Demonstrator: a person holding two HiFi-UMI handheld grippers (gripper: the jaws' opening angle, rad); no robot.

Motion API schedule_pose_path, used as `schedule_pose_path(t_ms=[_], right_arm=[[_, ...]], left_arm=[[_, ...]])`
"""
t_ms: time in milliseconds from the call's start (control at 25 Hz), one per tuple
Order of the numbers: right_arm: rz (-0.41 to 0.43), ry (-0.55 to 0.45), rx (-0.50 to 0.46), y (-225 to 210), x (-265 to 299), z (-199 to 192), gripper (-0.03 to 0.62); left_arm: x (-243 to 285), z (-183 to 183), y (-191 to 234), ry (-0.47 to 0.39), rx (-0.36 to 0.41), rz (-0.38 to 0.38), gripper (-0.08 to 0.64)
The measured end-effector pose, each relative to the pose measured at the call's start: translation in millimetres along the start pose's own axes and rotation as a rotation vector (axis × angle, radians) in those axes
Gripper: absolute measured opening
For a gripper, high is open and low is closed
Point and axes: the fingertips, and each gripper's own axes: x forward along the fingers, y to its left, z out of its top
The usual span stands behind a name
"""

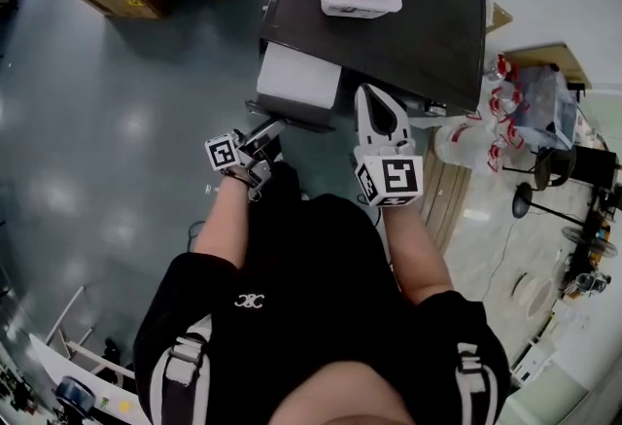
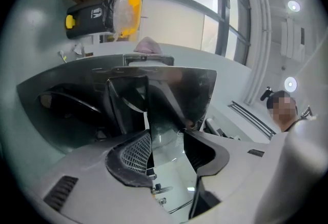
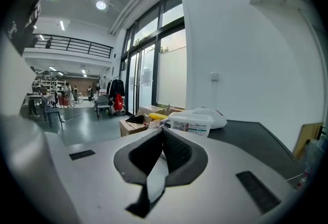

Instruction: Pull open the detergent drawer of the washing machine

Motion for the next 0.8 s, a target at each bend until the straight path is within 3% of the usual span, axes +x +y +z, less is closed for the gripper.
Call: schedule_pose_path(t_ms=[560, 800], right_arm=[[-0.005, -0.049, 0.016, 30, -132, -8, 0.003], [0.002, -0.077, 0.012, 41, -154, -1, 0.003]], left_arm=[[-56, -61, -38, -0.104, 0.012, 0.018, 0.187], [-86, -93, -49, -0.078, 0.018, 0.033, 0.187]])
